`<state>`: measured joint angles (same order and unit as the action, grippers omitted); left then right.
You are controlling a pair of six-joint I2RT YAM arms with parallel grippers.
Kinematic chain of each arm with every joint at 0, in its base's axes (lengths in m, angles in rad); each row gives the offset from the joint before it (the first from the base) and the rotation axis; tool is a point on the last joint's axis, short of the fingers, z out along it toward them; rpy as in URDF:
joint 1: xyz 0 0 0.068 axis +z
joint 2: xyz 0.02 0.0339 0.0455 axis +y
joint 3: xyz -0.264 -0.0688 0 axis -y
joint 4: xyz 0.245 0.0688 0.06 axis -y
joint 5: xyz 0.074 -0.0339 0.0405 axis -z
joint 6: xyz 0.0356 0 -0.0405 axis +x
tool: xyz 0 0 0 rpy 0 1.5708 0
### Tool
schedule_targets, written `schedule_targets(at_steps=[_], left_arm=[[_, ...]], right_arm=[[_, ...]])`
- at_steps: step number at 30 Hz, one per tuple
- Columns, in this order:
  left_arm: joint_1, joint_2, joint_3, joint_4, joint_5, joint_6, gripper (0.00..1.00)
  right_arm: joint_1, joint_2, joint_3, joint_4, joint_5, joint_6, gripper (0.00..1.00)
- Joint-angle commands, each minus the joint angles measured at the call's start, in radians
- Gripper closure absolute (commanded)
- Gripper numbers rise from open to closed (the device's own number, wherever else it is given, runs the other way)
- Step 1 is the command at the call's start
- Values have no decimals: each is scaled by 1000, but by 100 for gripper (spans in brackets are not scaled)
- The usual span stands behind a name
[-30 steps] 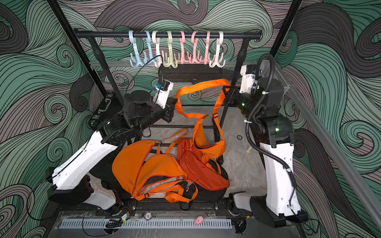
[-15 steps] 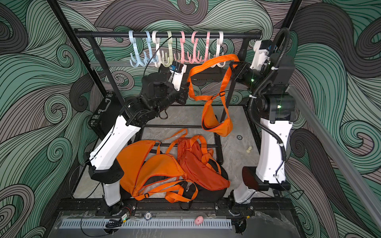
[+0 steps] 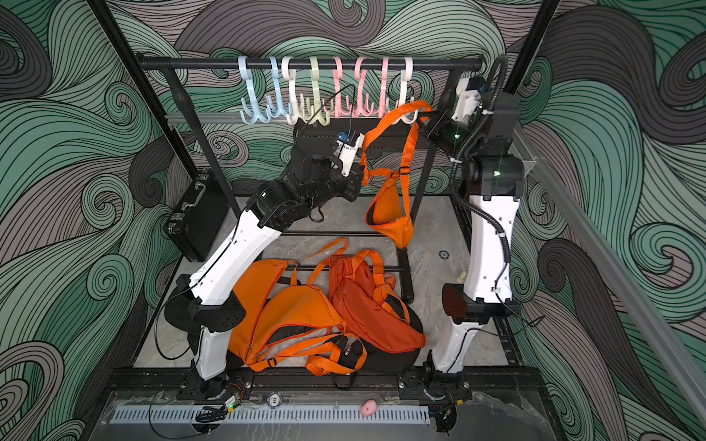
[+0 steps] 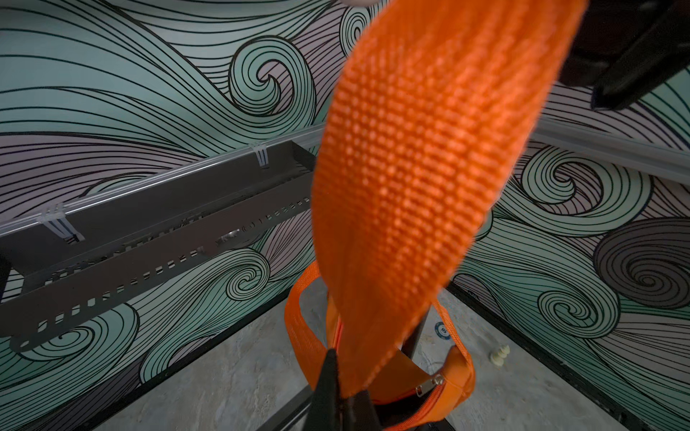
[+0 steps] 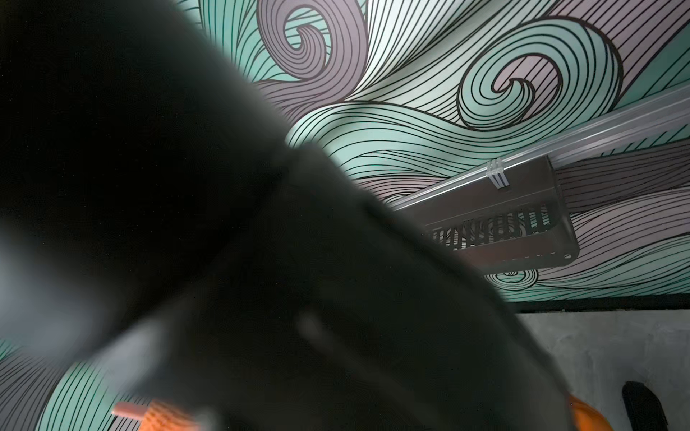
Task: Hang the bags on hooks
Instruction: Hang the bag on the hook.
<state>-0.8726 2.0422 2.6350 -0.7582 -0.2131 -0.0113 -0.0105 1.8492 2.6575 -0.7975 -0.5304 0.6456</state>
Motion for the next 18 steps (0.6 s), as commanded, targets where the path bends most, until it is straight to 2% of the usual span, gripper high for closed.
schedule_targets(at_steps=[1,10,18], left_arm=[[-3,9,33,-15,29,-12,100],[-28,51,33,-16,35,-16,100],[-29,83,33,-21,40,-16,100]], right_arm=[[2,-29,-36,68,-20,25,100],[35,-126,-266,154,-14,-4,100],[81,-132,-295,134,14,-59,100]])
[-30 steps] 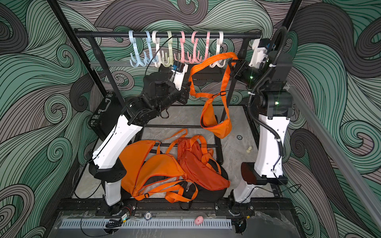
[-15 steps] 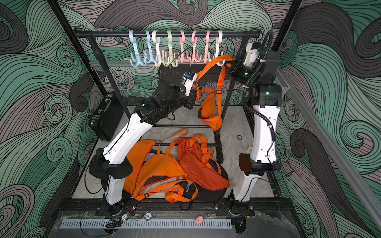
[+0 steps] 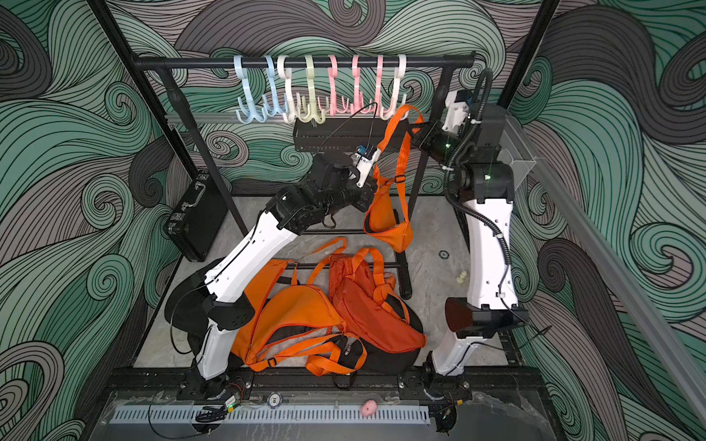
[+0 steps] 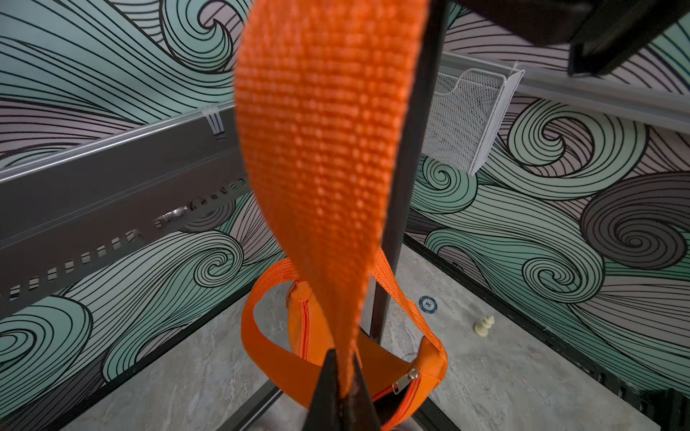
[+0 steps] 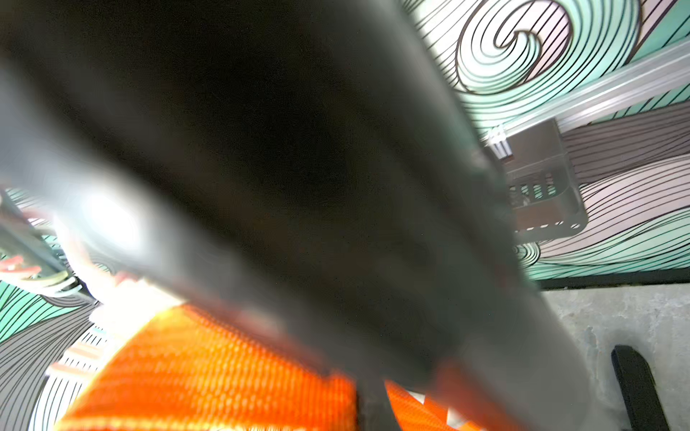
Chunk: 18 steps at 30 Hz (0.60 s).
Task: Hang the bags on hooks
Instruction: Hang the bag on the hook.
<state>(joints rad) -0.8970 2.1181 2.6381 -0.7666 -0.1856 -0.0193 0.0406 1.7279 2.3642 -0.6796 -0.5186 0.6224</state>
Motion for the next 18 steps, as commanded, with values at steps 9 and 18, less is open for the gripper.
schedule_targets(at_steps=[9,18], left_arm=[[-3,27,30,-8,7,1,100],[2,54,18,-37,-3,5,100]], right_arm=[[75,7,20,-20,74,-68,100],[84,-26,-142,50,102,-53,100]])
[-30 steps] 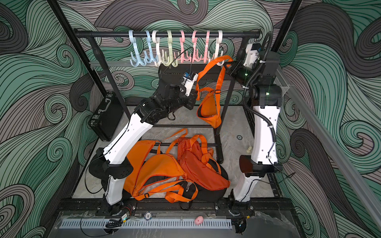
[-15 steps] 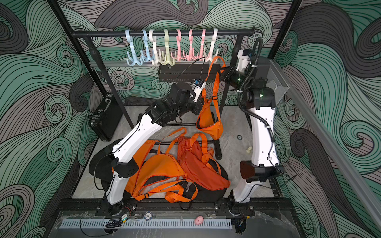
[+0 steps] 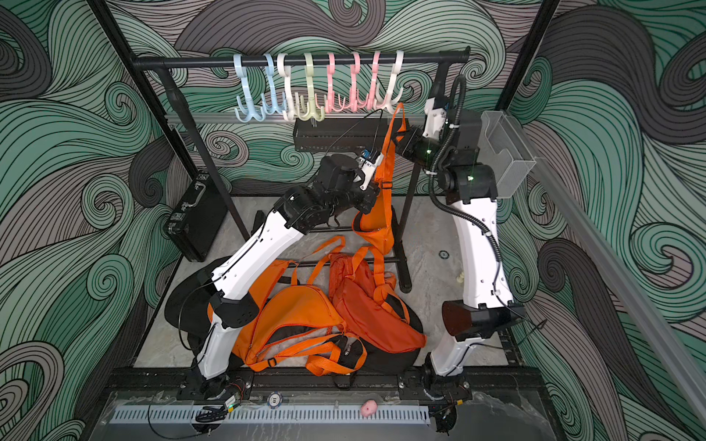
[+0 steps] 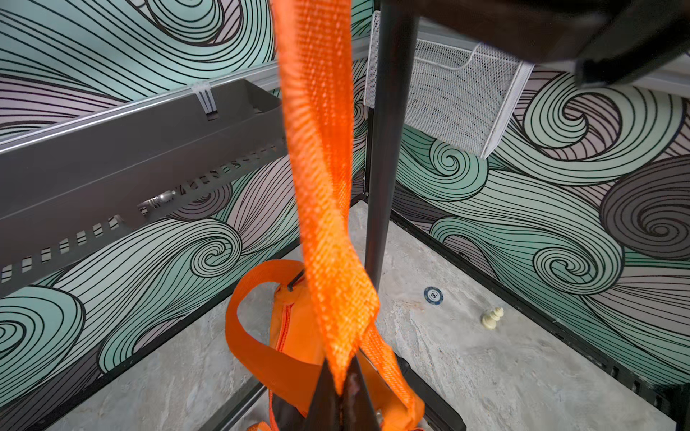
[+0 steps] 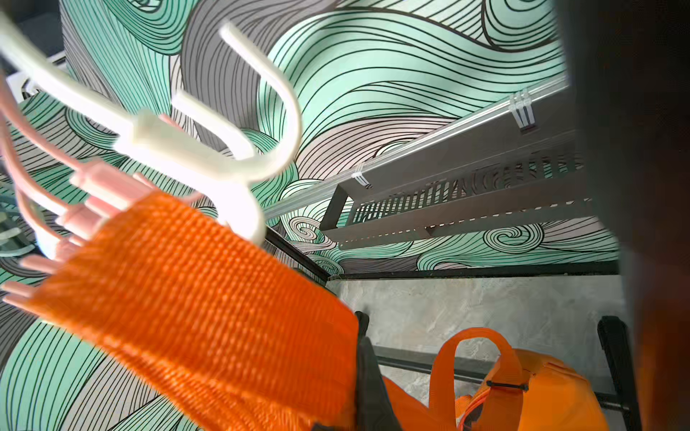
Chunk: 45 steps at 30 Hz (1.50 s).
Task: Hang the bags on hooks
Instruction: Hang the bag on the hook.
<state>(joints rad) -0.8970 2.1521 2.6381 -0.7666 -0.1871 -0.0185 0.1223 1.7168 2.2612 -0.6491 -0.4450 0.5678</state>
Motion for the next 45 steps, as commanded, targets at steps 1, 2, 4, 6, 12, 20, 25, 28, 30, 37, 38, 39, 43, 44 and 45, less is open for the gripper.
schedule_targets(at_steps=[1,2,4,6,12,20,25,28,30,37,38,39,43,44,45], left_arm=[[3,22,14,-36,-1,5,100],[3,21,8,-30,-2,5,100],[4,16,-2,-25,-2,9,100],[7,13,-7,-24,-2,8,100],[11,0,-13,-9,-20,28,100],[26,-39,11,26,-51,55,100],[41,-29,37,13,-51,61,100],[57,-23,54,18,-42,55,100],[70,-17,60,26,-32,49,100],[98,-14,85,38,4,23,100],[98,-10,85,35,8,22,100],[98,-5,85,26,11,20,100],[96,15,80,-10,19,7,100],[95,17,72,-11,26,4,100],[92,15,62,-8,29,0,100]], right_arm=[[2,-21,-53,27,27,0,100],[3,-28,-66,38,24,-1,100],[4,-32,-75,43,18,-6,100],[4,-31,-77,35,8,-17,100],[3,-20,-46,23,-21,-45,100],[-4,53,165,-64,1,-58,100],[-7,126,275,-101,-27,-34,100],[-7,154,313,-110,-27,-24,100],[-7,175,337,-110,-22,-14,100],[-12,214,411,-116,-14,-1,100],[-16,219,411,-113,-21,6,100],[-19,227,411,-112,-34,13,100],[-16,215,354,-115,-54,10,100],[-16,197,320,-106,-47,4,100],[-16,172,272,-87,-39,0,100]])
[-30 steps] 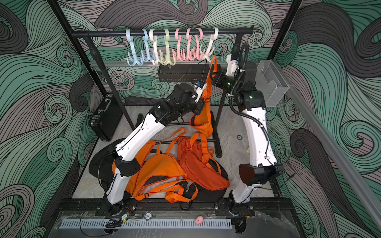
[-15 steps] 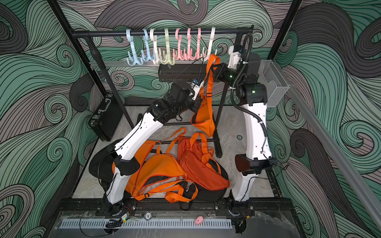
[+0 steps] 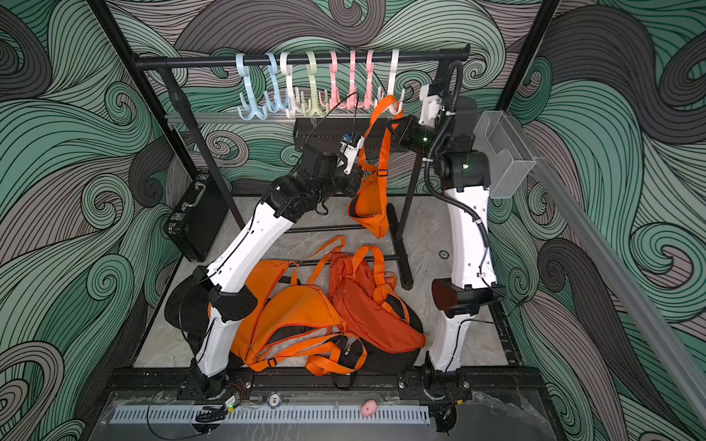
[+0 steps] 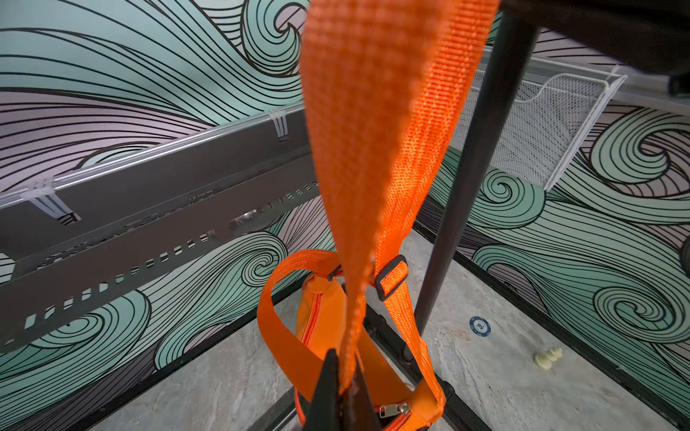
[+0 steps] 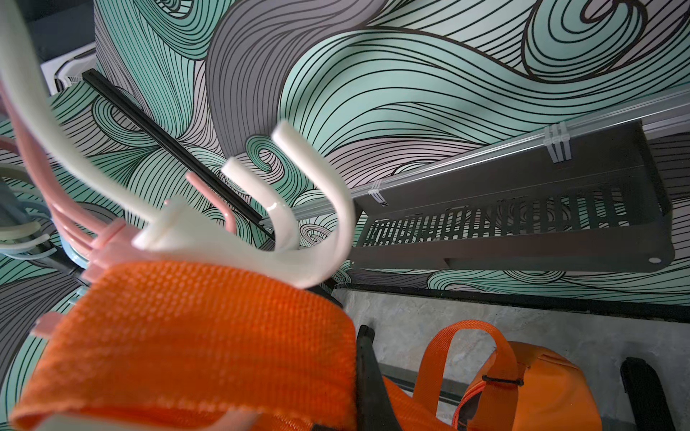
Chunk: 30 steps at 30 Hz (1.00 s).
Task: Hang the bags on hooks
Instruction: Hang the bag on the hook.
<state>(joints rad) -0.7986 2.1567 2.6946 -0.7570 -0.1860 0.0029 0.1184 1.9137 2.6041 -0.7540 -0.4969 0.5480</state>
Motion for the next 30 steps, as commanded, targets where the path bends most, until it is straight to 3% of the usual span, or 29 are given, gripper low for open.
schedule_targets(at_steps=[1,4,11,17,20,26,28,30], left_arm=[[-9,10,-5,-12,30,-21,100],[-19,16,-25,-4,36,-27,100],[-28,41,-23,-12,59,-38,100],[-30,8,-28,-34,60,-27,57],[-29,-31,-67,-34,59,-24,40],[-34,-156,-230,-4,43,-6,10],[-36,-199,-281,-8,33,0,2],[-38,-254,-357,-7,27,3,1]], right_arm=[[-11,-47,-116,42,18,20,100],[-11,-112,-243,114,37,25,100],[-23,-173,-357,117,98,0,100],[-64,-247,-450,142,187,28,100],[-81,-287,-512,169,224,49,100],[-91,-305,-526,180,183,63,100],[-89,-316,-501,138,210,51,82],[-90,-337,-485,88,273,36,56]])
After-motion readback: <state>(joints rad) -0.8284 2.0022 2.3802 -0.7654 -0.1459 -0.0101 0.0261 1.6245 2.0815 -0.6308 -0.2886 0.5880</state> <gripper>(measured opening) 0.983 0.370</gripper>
